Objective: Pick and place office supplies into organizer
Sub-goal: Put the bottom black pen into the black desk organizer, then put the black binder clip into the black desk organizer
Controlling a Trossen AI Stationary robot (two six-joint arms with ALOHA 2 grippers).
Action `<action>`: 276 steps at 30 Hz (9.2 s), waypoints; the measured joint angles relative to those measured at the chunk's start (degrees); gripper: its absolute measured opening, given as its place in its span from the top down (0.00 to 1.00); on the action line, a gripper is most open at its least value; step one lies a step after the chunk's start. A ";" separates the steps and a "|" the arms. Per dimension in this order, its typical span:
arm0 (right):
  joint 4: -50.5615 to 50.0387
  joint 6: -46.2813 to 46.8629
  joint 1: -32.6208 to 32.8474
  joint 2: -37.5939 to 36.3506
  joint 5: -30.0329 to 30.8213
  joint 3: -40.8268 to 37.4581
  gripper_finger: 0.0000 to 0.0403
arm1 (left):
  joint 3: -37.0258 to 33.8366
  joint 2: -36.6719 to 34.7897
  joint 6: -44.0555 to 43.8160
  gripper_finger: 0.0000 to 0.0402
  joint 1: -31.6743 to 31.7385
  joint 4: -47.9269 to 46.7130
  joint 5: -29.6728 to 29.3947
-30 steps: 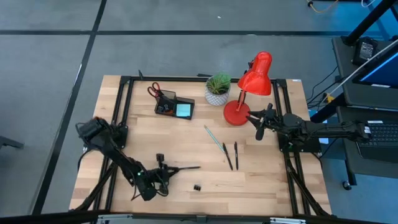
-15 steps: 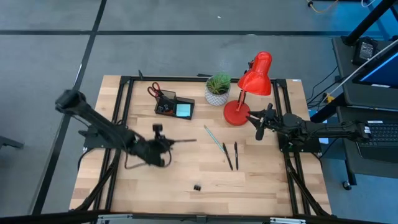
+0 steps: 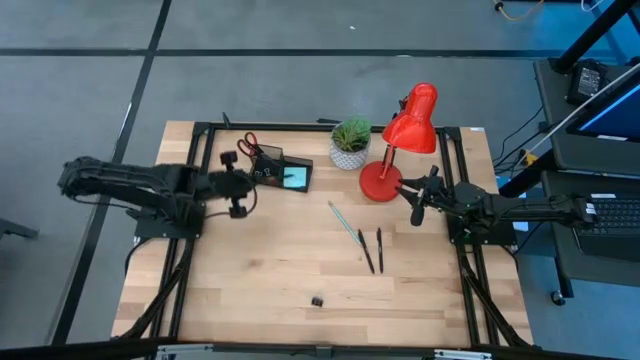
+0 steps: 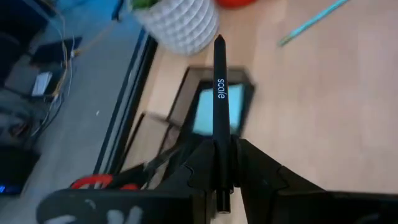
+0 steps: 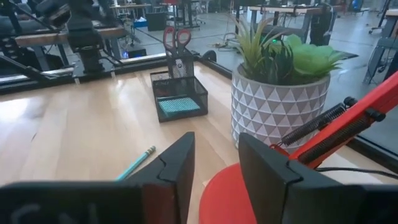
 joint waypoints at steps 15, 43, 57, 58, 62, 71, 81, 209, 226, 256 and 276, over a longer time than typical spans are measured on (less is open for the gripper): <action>0.83 1.40 -0.01 0.00 0.39 0.00 0.68 | 14.04 3.27 10.08 0.88 18.21 -20.93 11.13; 0.69 1.65 -0.02 0.00 0.48 0.00 0.68 | 26.61 29.74 28.65 0.88 38.33 -25.00 16.81; 0.33 1.52 -0.02 0.02 0.46 0.00 0.68 | 26.61 38.44 40.60 0.84 38.40 -19.51 14.66; 0.14 1.53 -0.02 0.02 0.46 0.01 0.68 | 26.61 38.68 40.56 0.83 38.40 -18.89 13.56; -0.68 1.62 -0.02 0.02 0.46 0.00 0.68 | 26.61 38.86 40.33 0.80 38.40 -18.24 10.50; -1.03 1.73 -0.01 0.02 0.46 0.01 0.68 | 26.61 38.86 36.35 0.71 38.34 -18.13 10.31; -1.03 1.89 0.00 0.02 0.44 0.00 0.68 | 26.59 32.41 34.38 0.69 36.69 -17.85 10.52; -4.90 12.14 -0.02 0.11 0.42 0.00 0.68 | 18.52 22.96 0.74 0.99 -5.75 -0.67 3.31; -4.90 11.89 0.00 0.11 0.44 0.00 0.68 | 9.24 17.69 12.07 0.99 19.63 9.09 20.23; -4.88 11.85 -0.02 0.11 0.72 0.00 0.68 | -22.11 16.23 13.07 0.99 33.66 46.42 35.04; -4.88 11.86 -0.02 0.11 0.70 0.00 0.68 | -23.16 16.28 14.11 0.97 33.64 48.42 32.57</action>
